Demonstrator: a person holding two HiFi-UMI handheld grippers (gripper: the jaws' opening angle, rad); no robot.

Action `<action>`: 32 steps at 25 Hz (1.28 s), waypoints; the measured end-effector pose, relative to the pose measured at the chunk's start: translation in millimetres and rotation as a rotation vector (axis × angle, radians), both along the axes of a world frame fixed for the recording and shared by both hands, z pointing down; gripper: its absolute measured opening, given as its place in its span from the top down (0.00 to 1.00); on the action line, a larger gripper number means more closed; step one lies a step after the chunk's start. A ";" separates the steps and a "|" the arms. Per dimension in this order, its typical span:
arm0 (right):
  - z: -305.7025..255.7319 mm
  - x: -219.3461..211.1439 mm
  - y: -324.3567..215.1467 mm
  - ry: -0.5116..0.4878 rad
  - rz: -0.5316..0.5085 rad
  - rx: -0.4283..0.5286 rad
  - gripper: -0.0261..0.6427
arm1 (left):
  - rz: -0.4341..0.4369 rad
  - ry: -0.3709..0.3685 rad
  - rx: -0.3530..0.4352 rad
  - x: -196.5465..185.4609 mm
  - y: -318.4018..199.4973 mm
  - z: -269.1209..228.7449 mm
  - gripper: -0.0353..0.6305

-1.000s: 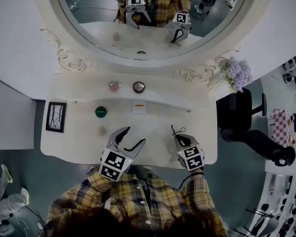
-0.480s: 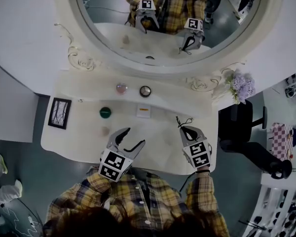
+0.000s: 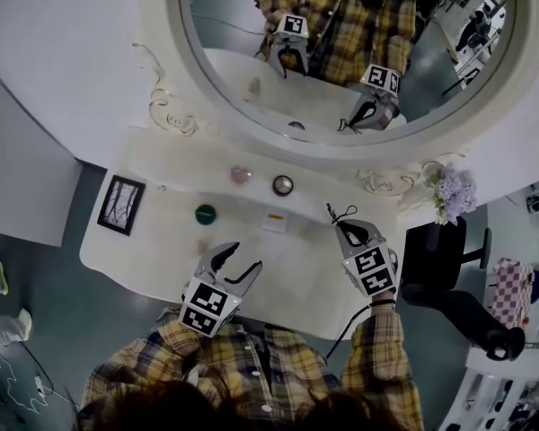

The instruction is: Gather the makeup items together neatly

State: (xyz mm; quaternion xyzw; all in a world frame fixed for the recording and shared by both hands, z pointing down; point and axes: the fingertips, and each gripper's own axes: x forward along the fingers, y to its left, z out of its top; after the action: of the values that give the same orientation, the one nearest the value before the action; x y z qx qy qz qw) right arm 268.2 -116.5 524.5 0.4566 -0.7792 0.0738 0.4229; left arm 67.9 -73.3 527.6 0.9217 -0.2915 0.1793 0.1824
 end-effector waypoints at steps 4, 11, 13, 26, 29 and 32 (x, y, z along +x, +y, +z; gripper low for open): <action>4.3 -4.6 -18.2 0.001 -0.034 -0.019 0.94 | -0.019 0.007 -0.006 -4.4 -6.6 0.5 0.64; 14.0 -10.8 -39.0 -0.017 -0.080 -0.061 0.94 | -0.047 -0.001 -0.012 -9.9 -16.6 0.0 0.73; 17.3 -11.4 -42.5 -0.019 -0.090 -0.078 0.94 | -0.052 -0.005 -0.009 -10.8 -19.1 0.7 0.73; 28.0 -12.3 -55.1 -0.068 -0.104 -0.171 0.94 | -0.075 -0.019 0.007 -15.0 -28.6 2.7 0.90; 29.5 -10.7 -56.3 -0.081 -0.097 -0.181 0.94 | -0.072 -0.022 0.010 -15.4 -29.8 1.9 0.91; 29.7 -9.5 -56.6 -0.084 -0.091 -0.182 0.93 | -0.075 -0.016 0.015 -16.1 -31.3 2.0 0.94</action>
State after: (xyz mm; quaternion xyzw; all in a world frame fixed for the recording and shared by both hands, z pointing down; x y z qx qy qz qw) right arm 258.6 -173.1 554.2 0.3768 -0.8064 0.1438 0.4325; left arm 51.8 -104.5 529.6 0.9099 -0.3289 0.1777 0.1798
